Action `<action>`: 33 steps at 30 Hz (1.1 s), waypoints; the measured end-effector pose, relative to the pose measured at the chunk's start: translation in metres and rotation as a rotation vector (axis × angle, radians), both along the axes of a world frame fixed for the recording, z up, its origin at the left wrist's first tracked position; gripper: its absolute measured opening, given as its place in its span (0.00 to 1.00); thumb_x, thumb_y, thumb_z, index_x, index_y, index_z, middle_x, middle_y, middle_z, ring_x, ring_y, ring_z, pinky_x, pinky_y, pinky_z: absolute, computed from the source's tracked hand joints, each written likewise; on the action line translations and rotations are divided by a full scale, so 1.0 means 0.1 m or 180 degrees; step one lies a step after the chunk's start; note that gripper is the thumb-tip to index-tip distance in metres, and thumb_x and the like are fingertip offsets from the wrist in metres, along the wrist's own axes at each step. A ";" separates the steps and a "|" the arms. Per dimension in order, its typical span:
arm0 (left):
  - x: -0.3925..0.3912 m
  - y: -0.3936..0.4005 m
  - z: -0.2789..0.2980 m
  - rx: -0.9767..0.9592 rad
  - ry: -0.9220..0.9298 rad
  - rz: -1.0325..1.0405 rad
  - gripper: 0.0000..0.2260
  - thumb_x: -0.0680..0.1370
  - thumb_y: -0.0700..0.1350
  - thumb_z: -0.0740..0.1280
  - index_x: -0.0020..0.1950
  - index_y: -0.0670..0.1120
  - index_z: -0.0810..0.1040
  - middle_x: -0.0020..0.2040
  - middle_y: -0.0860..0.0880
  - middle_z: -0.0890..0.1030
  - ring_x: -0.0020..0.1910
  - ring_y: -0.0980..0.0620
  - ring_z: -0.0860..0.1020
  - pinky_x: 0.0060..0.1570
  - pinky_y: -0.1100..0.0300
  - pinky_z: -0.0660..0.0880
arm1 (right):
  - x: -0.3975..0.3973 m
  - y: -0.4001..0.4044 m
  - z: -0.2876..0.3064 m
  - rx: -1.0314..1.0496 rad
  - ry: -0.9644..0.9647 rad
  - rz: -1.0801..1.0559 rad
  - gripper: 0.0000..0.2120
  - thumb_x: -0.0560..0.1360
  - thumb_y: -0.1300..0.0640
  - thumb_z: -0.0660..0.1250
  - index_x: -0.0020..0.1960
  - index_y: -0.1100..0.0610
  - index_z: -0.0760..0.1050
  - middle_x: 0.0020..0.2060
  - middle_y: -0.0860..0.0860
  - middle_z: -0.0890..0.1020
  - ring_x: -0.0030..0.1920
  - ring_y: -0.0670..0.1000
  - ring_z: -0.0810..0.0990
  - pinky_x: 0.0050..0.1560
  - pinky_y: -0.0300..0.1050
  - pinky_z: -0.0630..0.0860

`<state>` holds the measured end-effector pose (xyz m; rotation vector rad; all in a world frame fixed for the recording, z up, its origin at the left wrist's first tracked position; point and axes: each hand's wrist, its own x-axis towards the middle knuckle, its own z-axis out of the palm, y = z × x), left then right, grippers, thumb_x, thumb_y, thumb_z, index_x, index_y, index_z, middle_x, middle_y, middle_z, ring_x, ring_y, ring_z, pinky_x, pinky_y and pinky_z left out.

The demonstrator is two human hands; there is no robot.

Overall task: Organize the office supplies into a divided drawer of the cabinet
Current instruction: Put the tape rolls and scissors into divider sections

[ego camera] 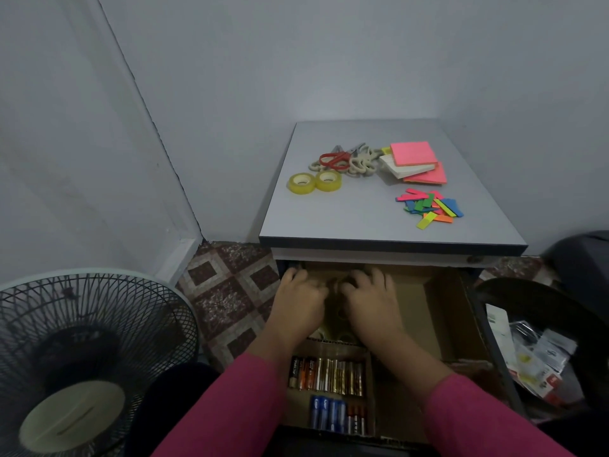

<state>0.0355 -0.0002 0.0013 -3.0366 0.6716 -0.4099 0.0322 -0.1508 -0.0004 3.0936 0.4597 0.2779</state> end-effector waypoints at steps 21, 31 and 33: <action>1.10 0.04 0.90 -0.1451 -0.0073 0.1373 0.16 0.83 0.46 0.53 0.70 0.46 0.66 0.57 0.41 0.70 0.45 0.45 0.73 0.43 0.53 0.71 | 1.23 0.29 0.97 0.0956 -0.0175 -0.0173 0.22 0.80 0.51 0.53 0.74 0.52 0.60 0.63 0.58 0.70 0.57 0.61 0.74 0.49 0.50 0.70; 0.91 0.03 0.92 -0.1813 -0.0138 0.1276 0.11 0.81 0.47 0.58 0.60 0.45 0.72 0.53 0.43 0.70 0.43 0.47 0.70 0.42 0.56 0.71 | 1.02 0.24 0.95 0.1484 -0.0341 -0.0255 0.14 0.78 0.50 0.61 0.60 0.57 0.70 0.54 0.56 0.71 0.47 0.57 0.75 0.42 0.45 0.68; 0.80 0.04 0.90 -0.1802 -0.0190 0.1174 0.10 0.79 0.46 0.60 0.58 0.45 0.74 0.50 0.43 0.70 0.44 0.45 0.72 0.42 0.55 0.71 | 0.92 0.20 0.94 0.1665 -0.0277 -0.0181 0.13 0.77 0.50 0.62 0.58 0.56 0.71 0.52 0.55 0.70 0.46 0.56 0.75 0.42 0.46 0.72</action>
